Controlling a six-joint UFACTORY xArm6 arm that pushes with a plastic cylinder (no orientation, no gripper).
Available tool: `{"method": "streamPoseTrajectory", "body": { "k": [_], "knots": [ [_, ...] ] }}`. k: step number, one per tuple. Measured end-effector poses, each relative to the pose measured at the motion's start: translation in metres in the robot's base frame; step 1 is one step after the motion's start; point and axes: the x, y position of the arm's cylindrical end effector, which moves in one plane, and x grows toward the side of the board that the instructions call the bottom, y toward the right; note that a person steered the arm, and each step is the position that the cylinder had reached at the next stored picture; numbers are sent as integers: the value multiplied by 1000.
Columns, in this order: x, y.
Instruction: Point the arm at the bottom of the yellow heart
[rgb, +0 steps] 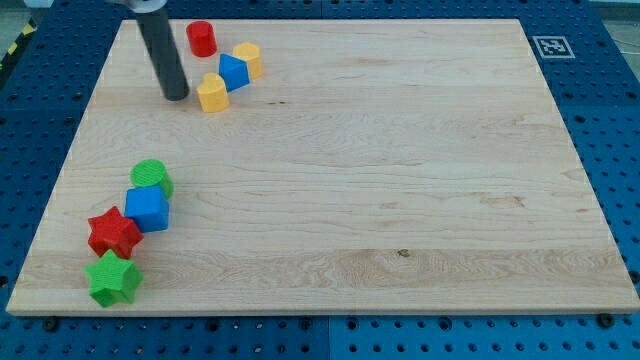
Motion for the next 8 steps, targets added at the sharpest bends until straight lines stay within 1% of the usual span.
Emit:
{"method": "streamPoseTrajectory", "body": {
  "k": [2, 4, 5, 6, 7, 8],
  "knots": [
    [24, -42],
    [84, 8],
    [89, 26],
    [82, 23],
    [61, 15],
    [59, 21]
  ]
}}
